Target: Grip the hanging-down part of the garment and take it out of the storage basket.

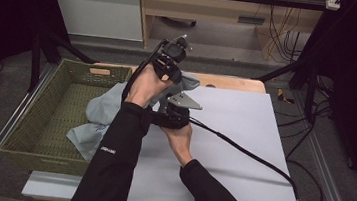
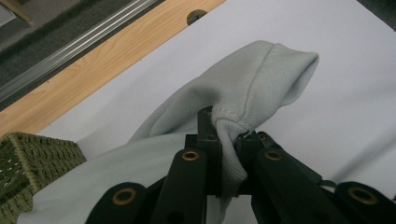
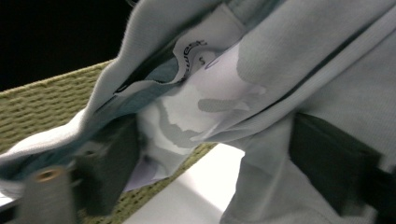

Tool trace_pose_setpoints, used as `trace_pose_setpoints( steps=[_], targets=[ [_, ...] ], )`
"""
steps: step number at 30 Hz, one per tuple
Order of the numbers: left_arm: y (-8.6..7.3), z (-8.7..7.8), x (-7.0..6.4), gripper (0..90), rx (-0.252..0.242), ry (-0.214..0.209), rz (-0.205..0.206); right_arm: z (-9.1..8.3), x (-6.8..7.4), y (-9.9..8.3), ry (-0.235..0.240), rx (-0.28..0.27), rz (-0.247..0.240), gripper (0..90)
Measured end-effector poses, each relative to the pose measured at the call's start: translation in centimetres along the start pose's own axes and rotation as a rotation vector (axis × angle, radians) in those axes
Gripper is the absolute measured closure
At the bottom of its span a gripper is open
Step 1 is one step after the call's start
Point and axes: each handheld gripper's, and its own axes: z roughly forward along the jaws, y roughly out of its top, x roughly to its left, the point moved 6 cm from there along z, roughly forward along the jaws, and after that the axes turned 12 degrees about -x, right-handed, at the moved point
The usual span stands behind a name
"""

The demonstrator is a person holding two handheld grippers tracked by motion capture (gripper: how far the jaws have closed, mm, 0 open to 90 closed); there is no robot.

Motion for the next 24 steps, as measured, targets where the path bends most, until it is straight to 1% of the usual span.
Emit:
trace_pose_setpoints(
  steps=[1,2,3,4,6,8,9,10,11,12,13,15,16,18,19,20,21,24],
  targets=[
    [0.0,-0.1,0.0,84.5,0.002,0.002,0.002,0.0,0.0,-0.1,0.000,0.007,0.004,25.3],
    [-0.1,-0.2,0.1,84.5,0.006,0.006,0.005,0.2,0.1,-0.2,0.004,0.002,0.011,29.5],
    [-0.2,-0.3,0.2,84.5,0.003,0.010,0.003,0.3,0.1,-0.5,0.007,0.018,0.016,39.5],
    [-0.2,-0.3,0.2,84.5,0.003,0.010,0.003,0.3,0.1,-0.5,0.007,0.018,0.016,39.5],
    [-0.2,-0.4,0.3,84.6,0.001,0.010,0.004,0.4,0.1,-0.6,0.007,0.018,0.017,50.2],
    [-0.3,-0.5,0.4,84.5,0.002,0.012,0.002,0.4,0.1,-0.6,0.004,0.023,0.016,63.6],
    [-0.3,-0.5,0.4,84.5,0.004,0.010,0.001,0.3,0.2,-0.5,0.007,0.030,0.031,69.5],
    [-0.4,-0.5,0.4,84.6,0.006,0.012,0.006,0.2,0.2,-0.4,0.004,0.045,0.051,81.9],
    [-0.4,-0.5,0.4,84.6,0.005,0.011,0.006,0.2,0.2,-0.4,0.004,0.045,0.051,81.9],
    [-0.4,-0.5,0.4,84.6,0.003,0.009,0.005,0.2,0.0,-0.2,0.015,0.052,0.045,85.8],
    [-0.3,-0.5,0.3,84.6,-0.002,0.009,0.002,0.2,0.0,-0.2,0.015,0.052,0.045,85.8],
    [-0.3,-0.5,0.3,84.6,-0.007,0.008,0.001,0.0,0.0,0.0,0.011,0.068,0.063,86.9],
    [-0.2,-0.6,0.3,84.6,-0.008,0.007,0.001,-0.1,-0.1,0.1,0.016,0.066,0.034,87.2],
    [-0.2,-0.6,0.3,84.6,-0.014,0.007,0.000,-0.3,-0.1,0.3,0.014,0.072,0.023,87.5],
    [-0.1,-0.7,0.3,84.5,-0.015,0.007,-0.003,-0.7,0.1,0.6,0.021,0.064,0.013,87.7],
    [-0.1,-0.7,0.3,84.5,-0.018,0.007,-0.003,-0.7,0.1,0.6,0.021,0.064,0.013,87.7],
    [-0.1,-0.6,0.2,84.5,-0.017,0.005,-0.001,-1.1,0.0,0.8,0.031,0.062,0.001,87.8],
    [0.0,-0.7,0.1,84.6,-0.017,0.007,0.006,-1.5,0.0,0.9,0.034,0.063,0.008,87.9]
  ],
)
